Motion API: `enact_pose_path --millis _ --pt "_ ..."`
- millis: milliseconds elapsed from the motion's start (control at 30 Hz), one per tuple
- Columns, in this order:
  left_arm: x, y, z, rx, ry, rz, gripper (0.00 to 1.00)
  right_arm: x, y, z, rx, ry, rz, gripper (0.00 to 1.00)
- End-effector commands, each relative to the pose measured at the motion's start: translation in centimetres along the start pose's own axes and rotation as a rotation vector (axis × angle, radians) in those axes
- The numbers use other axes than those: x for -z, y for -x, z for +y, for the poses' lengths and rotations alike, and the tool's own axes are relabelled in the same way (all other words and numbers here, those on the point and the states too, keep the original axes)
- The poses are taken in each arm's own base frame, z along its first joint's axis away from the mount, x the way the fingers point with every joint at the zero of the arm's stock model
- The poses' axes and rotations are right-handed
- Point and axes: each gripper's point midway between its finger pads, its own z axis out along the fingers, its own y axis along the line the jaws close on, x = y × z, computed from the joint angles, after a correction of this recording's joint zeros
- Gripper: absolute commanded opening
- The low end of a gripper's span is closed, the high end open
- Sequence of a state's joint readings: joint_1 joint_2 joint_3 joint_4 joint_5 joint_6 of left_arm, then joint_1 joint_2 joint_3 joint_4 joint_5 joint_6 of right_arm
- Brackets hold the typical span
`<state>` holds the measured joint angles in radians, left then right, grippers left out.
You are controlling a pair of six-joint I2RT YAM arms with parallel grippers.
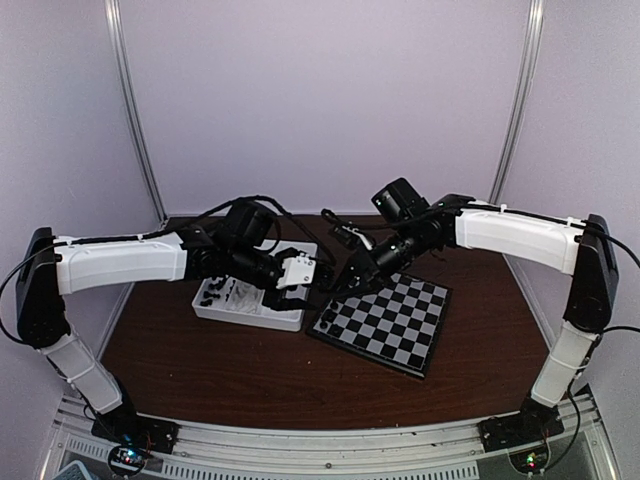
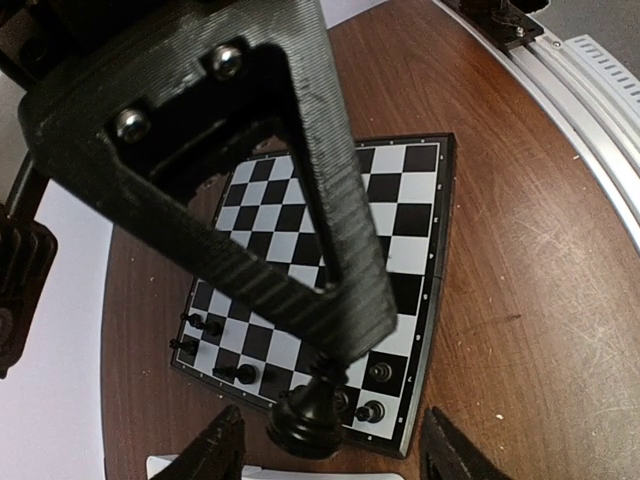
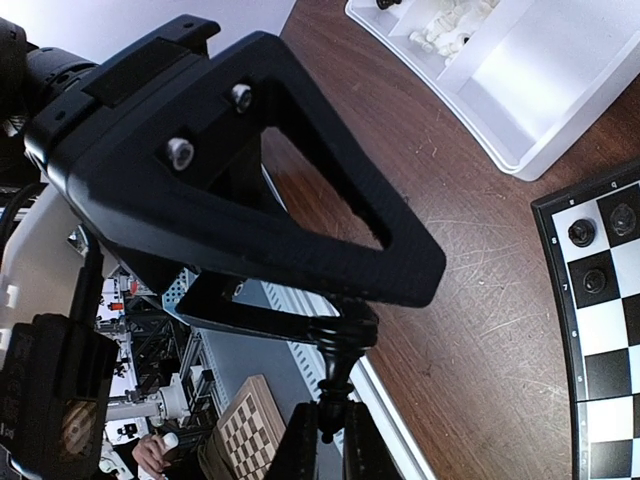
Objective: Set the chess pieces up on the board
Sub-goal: Place the chess piece on the chessboard.
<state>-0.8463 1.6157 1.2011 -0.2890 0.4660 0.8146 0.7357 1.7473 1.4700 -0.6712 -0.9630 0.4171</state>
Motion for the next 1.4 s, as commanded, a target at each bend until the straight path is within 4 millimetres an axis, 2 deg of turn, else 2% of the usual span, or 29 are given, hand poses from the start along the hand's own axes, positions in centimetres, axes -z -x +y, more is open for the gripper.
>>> enact_pose_path --millis 0,433,1000,1167,1233,1367 --pt "0.08 1.16 1.11 -0.035 0.029 -0.022 0.56 -0.70 0.02 0.07 0.005 0.024 0.006 0.02" --pt "-0.13 1.52 0.89 -0.062 0.030 -0.021 0.52 -1.18 -0.21 -0.42 -0.009 0.023 0.013 0.02" --pt "-0.07 1.71 1.00 -0.069 0.034 -0.023 0.20 -1.24 -0.23 -0.43 -0.010 0.025 0.013 0.03" --pt "-0.07 1.68 1.14 -0.068 0.038 -0.019 0.16 -1.14 -0.08 -0.28 -0.005 0.026 0.005 0.03" --pt "-0.05 1.59 1.21 -0.065 0.042 -0.013 0.15 -1.07 0.01 -0.24 -0.002 0.024 -0.001 0.07" --pt "-0.15 1.42 1.54 -0.039 0.050 0.001 0.15 -0.97 0.15 -0.45 0.003 0.008 -0.016 0.24"
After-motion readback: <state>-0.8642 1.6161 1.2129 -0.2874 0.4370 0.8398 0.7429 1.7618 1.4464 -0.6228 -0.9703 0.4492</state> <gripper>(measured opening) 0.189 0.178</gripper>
